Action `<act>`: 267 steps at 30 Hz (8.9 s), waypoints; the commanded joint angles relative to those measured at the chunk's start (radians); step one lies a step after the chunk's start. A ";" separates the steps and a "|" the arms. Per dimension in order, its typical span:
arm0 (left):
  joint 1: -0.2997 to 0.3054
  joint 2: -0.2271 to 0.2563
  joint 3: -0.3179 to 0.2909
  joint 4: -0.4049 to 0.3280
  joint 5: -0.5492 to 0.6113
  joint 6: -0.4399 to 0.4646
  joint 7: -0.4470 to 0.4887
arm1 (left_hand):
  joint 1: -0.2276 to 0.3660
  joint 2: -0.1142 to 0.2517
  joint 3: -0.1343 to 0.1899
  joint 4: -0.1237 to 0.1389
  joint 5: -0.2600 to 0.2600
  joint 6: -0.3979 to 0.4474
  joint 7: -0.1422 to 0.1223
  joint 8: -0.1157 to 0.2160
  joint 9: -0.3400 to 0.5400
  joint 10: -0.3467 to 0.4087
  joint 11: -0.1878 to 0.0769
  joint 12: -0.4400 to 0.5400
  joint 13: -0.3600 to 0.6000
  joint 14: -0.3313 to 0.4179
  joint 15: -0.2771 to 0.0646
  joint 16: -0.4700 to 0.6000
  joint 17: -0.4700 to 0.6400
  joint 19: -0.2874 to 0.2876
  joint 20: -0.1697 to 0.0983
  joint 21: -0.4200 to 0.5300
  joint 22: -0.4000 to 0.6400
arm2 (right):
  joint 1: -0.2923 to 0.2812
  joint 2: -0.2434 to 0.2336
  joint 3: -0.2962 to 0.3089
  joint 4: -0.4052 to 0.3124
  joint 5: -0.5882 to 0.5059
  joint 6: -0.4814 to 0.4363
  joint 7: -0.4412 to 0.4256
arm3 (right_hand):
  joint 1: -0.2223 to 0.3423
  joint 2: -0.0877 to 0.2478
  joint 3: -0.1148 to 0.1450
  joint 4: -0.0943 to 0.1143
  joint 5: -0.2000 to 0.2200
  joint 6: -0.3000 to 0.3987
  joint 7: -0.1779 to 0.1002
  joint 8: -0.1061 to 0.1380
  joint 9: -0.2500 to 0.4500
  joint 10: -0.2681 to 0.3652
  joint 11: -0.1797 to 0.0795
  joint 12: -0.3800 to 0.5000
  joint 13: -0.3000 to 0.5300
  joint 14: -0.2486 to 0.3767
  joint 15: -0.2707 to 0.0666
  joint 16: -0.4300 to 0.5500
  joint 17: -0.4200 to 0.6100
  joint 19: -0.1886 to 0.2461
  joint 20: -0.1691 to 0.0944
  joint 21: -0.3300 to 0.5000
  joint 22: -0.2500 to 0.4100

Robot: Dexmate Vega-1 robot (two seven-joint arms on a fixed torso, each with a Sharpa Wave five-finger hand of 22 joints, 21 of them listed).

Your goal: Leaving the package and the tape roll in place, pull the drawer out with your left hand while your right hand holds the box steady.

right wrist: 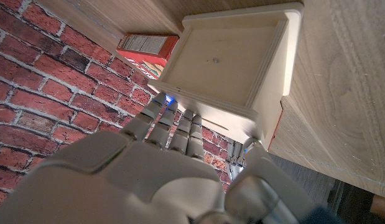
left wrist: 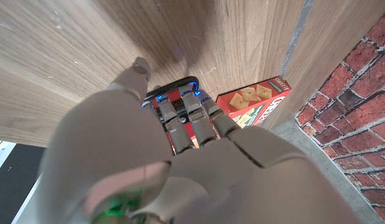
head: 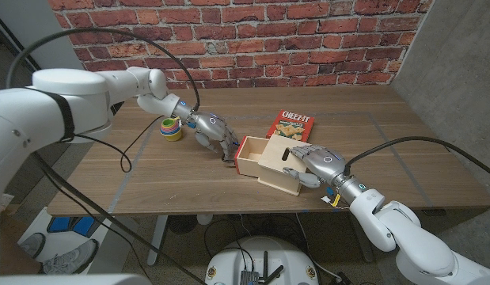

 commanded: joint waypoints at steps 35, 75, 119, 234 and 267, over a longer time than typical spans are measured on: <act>-0.027 -0.030 0.013 0.076 0.036 0.022 0.000 | 0.006 0.005 0.000 0.001 0.004 0.020 -0.003 -0.006 0.005 0.017 0.002 -0.001 0.003 0.020 -0.173 -0.005 0.001 0.006 -0.157 0.004 0.004 | 0.014 0.015 -0.008 0.012 -0.027 0.004 0.001 | -0.001 0.033 0.007 -0.001 -0.004 0.013 0.002 -0.001 0.002 0.015 0.003 0.006 0.003 -0.004 -0.041 0.003 0.007 0.012 -0.064 0.004 0.005; -0.059 0.005 0.041 0.058 0.035 0.035 0.000 | 0.007 0.006 0.003 0.000 0.004 0.026 -0.002 -0.008 0.006 0.025 0.002 -0.001 0.003 0.032 -0.172 -0.007 0.000 0.009 -0.156 0.005 0.004 | 0.015 0.022 -0.010 0.023 -0.036 -0.006 -0.010 | 0.004 0.036 0.009 -0.010 -0.005 0.018 0.002 -0.001 0.003 0.020 0.002 0.007 0.003 -0.004 -0.040 0.006 0.011 0.020 -0.063 0.005 0.005; -0.067 -0.004 0.021 0.132 -0.077 -0.040 -0.017 | -0.114 -0.014 -0.057 0.043 0.002 -0.090 0.005 -0.023 0.008 -0.100 0.004 -0.004 0.002 -0.098 -0.160 -0.009 0.000 0.022 -0.161 0.006 0.005 | 0.031 0.022 -0.009 0.023 -0.030 0.004 -0.010 | 0.013 0.040 0.011 -0.025 -0.007 0.022 0.001 -0.001 0.003 0.022 0.000 0.007 0.004 -0.011 -0.040 0.008 0.017 0.027 -0.058 0.005 0.005; 1.234 0.412 -1.379 -1.148 -1.043 1.011 -0.805 | -0.254 0.038 -0.023 0.034 0.001 -0.050 0.029 -0.023 -0.001 -0.055 0.004 -0.004 0.002 -0.040 -0.159 -0.013 -0.002 0.078 -0.158 0.014 0.007 | 0.179 0.053 0.210 0.153 0.512 0.221 -0.213 | 0.009 0.048 0.014 -0.036 -0.007 -0.011 -0.004 -0.012 0.002 0.001 0.018 0.001 0.004 -0.043 -0.025 0.004 0.027 0.127 -0.021 0.021 0.006; 1.366 0.219 -1.444 -1.138 -1.350 1.009 -0.588 | -0.320 0.025 -0.012 0.023 -0.001 -0.127 0.066 -0.050 0.000 -0.134 0.032 -0.014 0.001 -0.099 -0.146 -0.019 -0.007 0.082 -0.138 0.009 0.008 | 0.263 0.129 0.205 0.292 0.864 0.308 -0.271 | -0.010 0.044 0.010 -0.018 -0.002 -0.104 0.000 -0.019 -0.001 -0.058 0.019 -0.005 0.002 -0.103 -0.022 -0.011 0.036 0.103 -0.019 0.001 0.006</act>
